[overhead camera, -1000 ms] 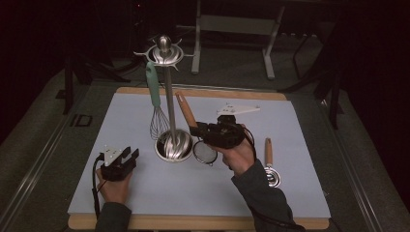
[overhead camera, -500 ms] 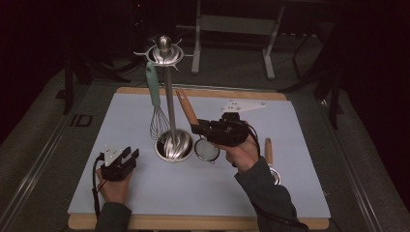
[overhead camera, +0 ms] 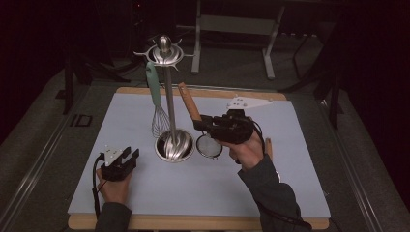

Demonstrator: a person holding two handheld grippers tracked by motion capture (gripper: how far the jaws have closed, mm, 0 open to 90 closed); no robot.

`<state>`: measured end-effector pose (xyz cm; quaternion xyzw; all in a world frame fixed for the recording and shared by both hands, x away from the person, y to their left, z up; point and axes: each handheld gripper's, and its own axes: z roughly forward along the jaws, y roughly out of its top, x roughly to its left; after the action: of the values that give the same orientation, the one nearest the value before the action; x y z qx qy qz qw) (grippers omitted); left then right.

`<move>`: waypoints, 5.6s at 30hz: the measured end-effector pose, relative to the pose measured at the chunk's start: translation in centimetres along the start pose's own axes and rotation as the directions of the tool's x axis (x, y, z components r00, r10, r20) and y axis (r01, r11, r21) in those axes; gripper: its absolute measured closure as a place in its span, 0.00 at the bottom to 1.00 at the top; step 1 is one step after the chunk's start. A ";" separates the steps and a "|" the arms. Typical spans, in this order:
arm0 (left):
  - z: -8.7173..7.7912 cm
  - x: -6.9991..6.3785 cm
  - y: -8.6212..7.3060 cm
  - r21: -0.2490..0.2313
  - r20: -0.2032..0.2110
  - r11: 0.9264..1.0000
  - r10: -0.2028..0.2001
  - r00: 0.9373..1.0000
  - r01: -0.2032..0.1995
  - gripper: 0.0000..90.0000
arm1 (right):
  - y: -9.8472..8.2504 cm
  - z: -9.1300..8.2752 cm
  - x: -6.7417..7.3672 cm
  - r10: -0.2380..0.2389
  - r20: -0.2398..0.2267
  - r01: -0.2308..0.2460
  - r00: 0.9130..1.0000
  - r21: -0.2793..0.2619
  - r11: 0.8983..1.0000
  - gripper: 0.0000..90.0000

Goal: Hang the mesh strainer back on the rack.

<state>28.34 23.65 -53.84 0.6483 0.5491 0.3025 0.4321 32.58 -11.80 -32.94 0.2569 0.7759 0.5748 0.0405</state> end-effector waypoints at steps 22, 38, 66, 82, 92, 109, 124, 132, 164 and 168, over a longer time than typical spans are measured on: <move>0.0 0.0 0.0 0.001 0.000 1.000 0.000 1.000 0.000 0.70 | 2.2 -1.7 0.3 -0.029 0.010 0.030 1.000 -0.075 0.997 0.80; 0.0 0.0 0.0 0.000 0.000 1.000 -0.003 1.000 0.003 0.70 | 2.9 -1.6 1.8 -0.084 -0.021 0.082 0.996 -0.094 0.992 0.80; 0.0 0.0 0.0 0.002 0.002 1.000 0.000 1.000 0.000 0.70 | 3.2 0.6 -0.8 -0.018 -0.181 -0.002 0.983 -0.112 0.994 0.80; 0.0 0.0 0.0 -0.001 0.001 1.000 -0.001 1.000 0.001 0.70 | 3.2 2.0 -1.7 0.019 -0.290 -0.048 0.957 -0.096 0.994 0.81; 0.0 0.0 0.0 0.000 0.001 1.000 -0.001 1.000 0.001 0.70 | 3.4 2.6 -1.5 0.021 -0.309 -0.047 0.951 -0.076 0.996 0.81; 0.0 0.0 0.0 0.000 -0.001 1.000 0.002 1.000 -0.002 0.69 | 3.5 3.5 -2.2 0.043 -0.371 -0.070 0.928 -0.060 0.996 0.81; 0.0 -0.1 0.0 -0.002 -0.001 1.000 0.001 1.000 -0.001 0.69 | 4.2 4.3 -1.3 0.028 -0.350 -0.040 0.936 -0.029 0.999 0.81; 0.0 0.0 0.0 -0.001 0.000 1.000 0.001 1.000 -0.001 0.69 | 4.4 4.7 -1.2 0.031 -0.341 -0.041 0.940 -0.022 0.999 0.81; 0.0 -0.1 0.0 0.002 -0.003 1.000 0.006 1.000 -0.006 0.68 | 3.9 3.5 -3.1 0.056 -0.282 -0.069 0.958 -0.038 0.997 0.71; 0.0 -0.1 0.0 0.000 -0.004 1.000 0.004 1.000 -0.004 0.68 | 3.9 3.2 -3.0 0.049 -0.260 -0.061 0.964 -0.039 0.997 0.71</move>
<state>28.31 23.56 -53.83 0.6488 0.5485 0.3049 0.4304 37.70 -9.50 -31.13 0.1999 0.7536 0.6221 -0.0712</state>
